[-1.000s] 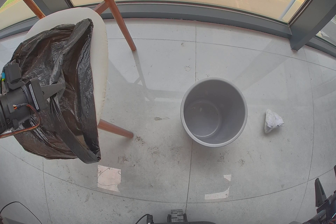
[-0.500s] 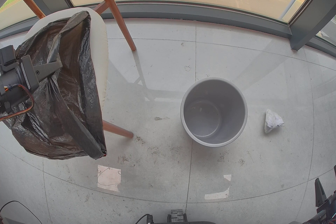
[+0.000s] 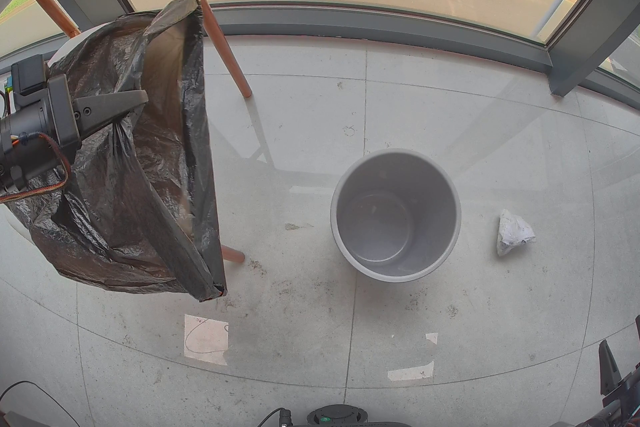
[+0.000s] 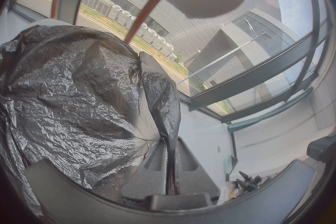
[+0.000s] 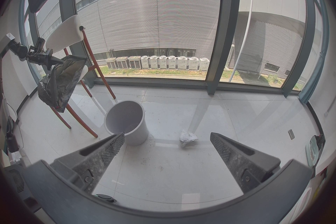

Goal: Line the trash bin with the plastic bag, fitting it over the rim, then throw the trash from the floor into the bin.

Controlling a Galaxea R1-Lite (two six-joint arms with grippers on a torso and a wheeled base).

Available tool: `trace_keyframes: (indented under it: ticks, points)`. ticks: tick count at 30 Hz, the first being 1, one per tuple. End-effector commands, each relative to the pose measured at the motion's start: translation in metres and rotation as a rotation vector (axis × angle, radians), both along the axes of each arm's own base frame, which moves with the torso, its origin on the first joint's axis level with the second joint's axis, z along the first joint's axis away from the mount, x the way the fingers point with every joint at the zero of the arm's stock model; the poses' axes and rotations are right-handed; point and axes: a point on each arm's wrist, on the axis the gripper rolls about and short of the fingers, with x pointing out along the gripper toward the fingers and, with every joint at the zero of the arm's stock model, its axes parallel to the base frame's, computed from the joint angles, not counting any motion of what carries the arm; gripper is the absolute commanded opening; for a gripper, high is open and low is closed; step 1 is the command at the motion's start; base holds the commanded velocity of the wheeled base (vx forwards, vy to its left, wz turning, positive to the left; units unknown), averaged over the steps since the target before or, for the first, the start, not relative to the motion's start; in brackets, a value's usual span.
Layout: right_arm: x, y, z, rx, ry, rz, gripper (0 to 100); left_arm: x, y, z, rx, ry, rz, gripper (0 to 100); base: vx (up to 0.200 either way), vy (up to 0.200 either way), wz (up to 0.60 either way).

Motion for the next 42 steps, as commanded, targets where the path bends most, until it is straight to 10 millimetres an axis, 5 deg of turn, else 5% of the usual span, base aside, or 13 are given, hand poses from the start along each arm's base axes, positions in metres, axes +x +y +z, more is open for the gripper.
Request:
trace_keyframes:
  ticks: [1, 20, 36, 42]
  points:
    - [0.0, 0.0, -0.004, -0.003, 0.008, 0.001, 100, 0.01, -0.004, 0.003, -0.004, 0.003, -0.088, 0, 0.0, -0.2, 0.0]
    - [0.001, 0.0, -0.004, 0.0, 0.016, 0.005, 100, 0.011, -0.015, 0.006, -0.117, 0.113, -0.513, 0, 0.0, -0.2, 0.0]
    - [0.001, 0.0, -0.004, 0.004, 0.008, 0.004, 100, 0.038, -0.065, -0.015, -0.196, 0.269, -0.692, 0, 0.0, -0.2, 0.0]
    - [0.001, 0.0, -0.004, 0.005, 0.008, 0.002, 100, 0.044, -0.068, -0.022, -0.221, 0.314, -0.691, 0, 0.0, -0.033, 0.0]
